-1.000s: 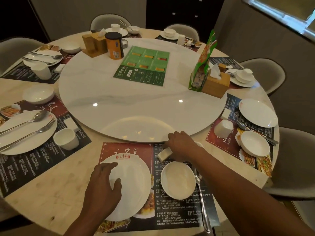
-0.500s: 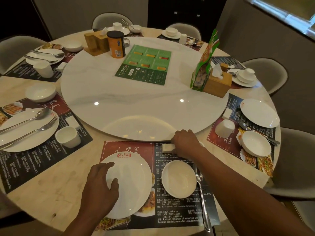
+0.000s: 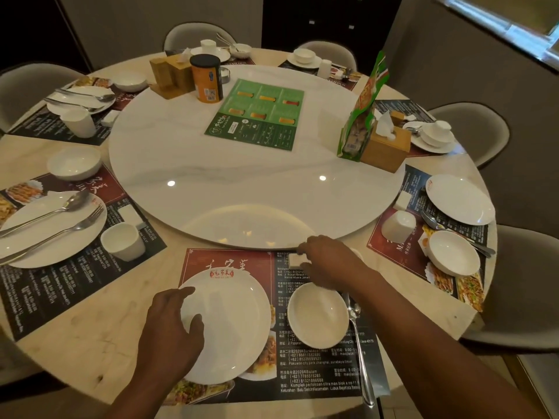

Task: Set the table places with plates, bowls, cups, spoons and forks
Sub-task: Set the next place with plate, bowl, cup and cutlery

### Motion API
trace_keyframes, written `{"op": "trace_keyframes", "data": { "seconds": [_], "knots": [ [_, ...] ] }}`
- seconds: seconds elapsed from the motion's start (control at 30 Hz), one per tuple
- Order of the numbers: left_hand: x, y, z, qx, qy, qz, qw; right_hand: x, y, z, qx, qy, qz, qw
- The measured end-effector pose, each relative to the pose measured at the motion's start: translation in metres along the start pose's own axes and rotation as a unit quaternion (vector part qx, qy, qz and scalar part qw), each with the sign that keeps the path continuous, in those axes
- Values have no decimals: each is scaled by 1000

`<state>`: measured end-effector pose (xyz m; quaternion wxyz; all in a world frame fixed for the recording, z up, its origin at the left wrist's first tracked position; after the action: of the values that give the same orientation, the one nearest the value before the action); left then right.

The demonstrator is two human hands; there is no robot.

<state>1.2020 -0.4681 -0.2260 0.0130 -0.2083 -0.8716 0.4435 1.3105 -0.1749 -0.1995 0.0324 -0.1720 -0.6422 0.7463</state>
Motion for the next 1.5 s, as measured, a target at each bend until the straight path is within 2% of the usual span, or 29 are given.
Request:
{"op": "trace_keyframes", "data": {
  "seconds": [0.1, 0.2, 0.23, 0.33, 0.47, 0.63, 0.7, 0.8, 0.93, 1.1, 1.27, 1.37, 1.5],
  "knots": [
    [1, -4, 2, 0, -7, 2, 1000, -35, 3, 11, 43, 35, -25, 998],
    [-1, -7, 3, -5, -3, 5, 1000, -85, 9, 13, 94, 177, -138, 970],
    [-2, -7, 2, -7, 0, 7, 1000, -102, 16, 15, 111, 217, -154, 958],
    [-9, 1, -7, -17, 22, 23, 999, -134, 46, 26, 185, 293, -145, 927],
    [-24, 18, -29, -54, 63, 71, 994, -138, 72, 41, 325, 329, -133, 877],
    [-31, 37, -49, -91, 56, 152, 983, -133, 77, 49, 371, 387, -148, 831],
    [-31, 40, -54, -109, 47, 192, 974, -133, 70, 54, 375, 394, -162, 823],
    [-26, 37, -53, -162, 21, 231, 959, -128, 55, 68, 357, 373, -173, 839],
    [-13, 8, -39, -221, -4, 225, 949, -107, 32, 108, 353, 308, -195, 862],
    [12, -51, 17, -191, 3, 128, 973, -51, 33, 188, 403, 220, -161, 874],
    [36, -98, 89, -146, -53, 48, 987, 5, 44, 267, 426, 157, -121, 883],
    [48, -110, 118, -127, -84, 26, 988, 28, 48, 300, 407, 145, -96, 897],
    [63, -112, 136, -139, -92, 38, 985, 49, 56, 316, 364, 159, -49, 917]
  ]
}}
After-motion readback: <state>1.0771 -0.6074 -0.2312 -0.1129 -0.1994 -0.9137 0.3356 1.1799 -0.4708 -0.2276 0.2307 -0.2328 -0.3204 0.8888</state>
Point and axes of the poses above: each hand's wrist, its own x-axis towards the middle knuckle, its own y-axis out of the palm, z = x × y, the point moved 2 cm from there along x, towards the middle knuckle, and after that the axes turned 5 degrees about -y, right-handed, at the moved point
